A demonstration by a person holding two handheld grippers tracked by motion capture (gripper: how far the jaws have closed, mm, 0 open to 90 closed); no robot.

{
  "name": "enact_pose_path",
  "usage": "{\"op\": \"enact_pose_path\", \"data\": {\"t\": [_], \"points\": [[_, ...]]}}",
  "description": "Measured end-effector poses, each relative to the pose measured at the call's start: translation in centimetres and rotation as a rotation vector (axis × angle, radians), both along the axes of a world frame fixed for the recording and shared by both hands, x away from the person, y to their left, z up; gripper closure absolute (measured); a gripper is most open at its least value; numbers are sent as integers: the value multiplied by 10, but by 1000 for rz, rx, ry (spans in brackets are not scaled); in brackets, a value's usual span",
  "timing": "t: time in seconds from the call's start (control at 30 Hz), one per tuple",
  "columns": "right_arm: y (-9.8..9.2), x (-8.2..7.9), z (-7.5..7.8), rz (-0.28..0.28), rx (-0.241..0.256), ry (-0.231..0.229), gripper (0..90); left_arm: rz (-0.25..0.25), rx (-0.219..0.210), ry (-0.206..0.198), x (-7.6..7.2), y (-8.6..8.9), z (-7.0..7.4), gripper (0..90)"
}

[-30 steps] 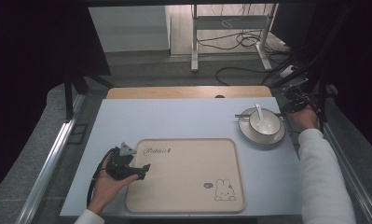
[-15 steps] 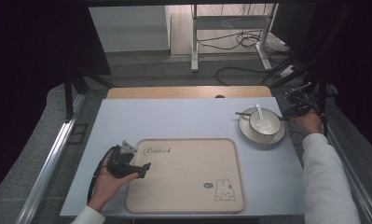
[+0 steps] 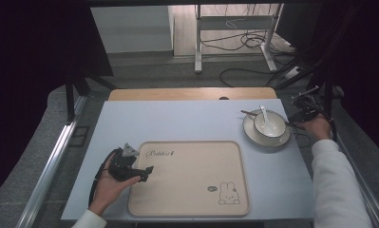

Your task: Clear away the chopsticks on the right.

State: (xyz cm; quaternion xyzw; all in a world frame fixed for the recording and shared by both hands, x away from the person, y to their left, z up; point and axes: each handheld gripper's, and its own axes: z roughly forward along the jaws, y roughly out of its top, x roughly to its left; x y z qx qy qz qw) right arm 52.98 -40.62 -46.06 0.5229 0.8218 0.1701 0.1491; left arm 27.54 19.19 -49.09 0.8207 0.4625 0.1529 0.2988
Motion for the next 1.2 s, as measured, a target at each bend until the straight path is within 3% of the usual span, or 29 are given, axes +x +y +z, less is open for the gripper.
{"op": "enact_pose_path", "data": {"t": [0.2,0.4,0.57,0.87,1.2], "points": [[1,-7,1,-9,9,5,892,0,0,1,-1,1,0,140],[-2,-14,9,-21,20,-24,892,1,-4,-1,-2,2,0,140],[1,-22,16,28,41,-38,892,7,-5,-1,-1,4,0,138],[1,-26,14,46,27,-35,892,8,-2,-1,0,5,1,139],[-1,-26,10,46,43,-31,892,6,4,0,-1,6,1,139]]}}
